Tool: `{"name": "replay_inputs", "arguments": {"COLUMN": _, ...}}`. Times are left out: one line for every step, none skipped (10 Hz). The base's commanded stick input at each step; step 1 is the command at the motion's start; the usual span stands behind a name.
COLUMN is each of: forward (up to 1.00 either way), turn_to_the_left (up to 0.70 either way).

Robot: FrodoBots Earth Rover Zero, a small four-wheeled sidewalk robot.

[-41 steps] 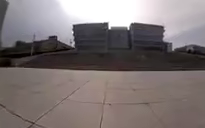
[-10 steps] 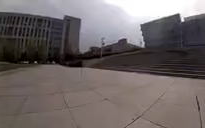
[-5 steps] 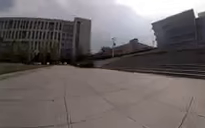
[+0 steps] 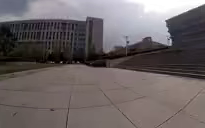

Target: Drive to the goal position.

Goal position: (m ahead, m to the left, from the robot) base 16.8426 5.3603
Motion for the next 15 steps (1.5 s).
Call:
{"name": "replay_inputs", "arguments": {"forward": 1.00, "turn_to_the_left": 0.27}}
{"name": "replay_inputs", "arguments": {"forward": 1.00, "turn_to_the_left": 0.27}}
{"name": "replay_inputs", "arguments": {"forward": 1.00, "turn_to_the_left": 0.27}}
{"name": "replay_inputs", "arguments": {"forward": 1.00, "turn_to_the_left": 0.27}}
{"name": "replay_inputs", "arguments": {"forward": 1.00, "turn_to_the_left": 0.27}}
{"name": "replay_inputs", "arguments": {"forward": 1.00, "turn_to_the_left": 0.27}}
{"name": "replay_inputs", "arguments": {"forward": 1.00, "turn_to_the_left": 0.27}}
{"name": "replay_inputs", "arguments": {"forward": 1.00, "turn_to_the_left": 0.27}}
{"name": "replay_inputs", "arguments": {"forward": 1.00, "turn_to_the_left": 0.27}}
{"name": "replay_inputs", "arguments": {"forward": 1.00, "turn_to_the_left": 0.27}}
{"name": "replay_inputs", "arguments": {"forward": 1.00, "turn_to_the_left": 0.27}}
{"name": "replay_inputs", "arguments": {"forward": 1.00, "turn_to_the_left": 0.27}}
{"name": "replay_inputs", "arguments": {"forward": 1.00, "turn_to_the_left": 0.27}}
{"name": "replay_inputs", "arguments": {"forward": 1.00, "turn_to_the_left": 0.27}}
{"name": "replay_inputs", "arguments": {"forward": 1.00, "turn_to_the_left": 0.09}}
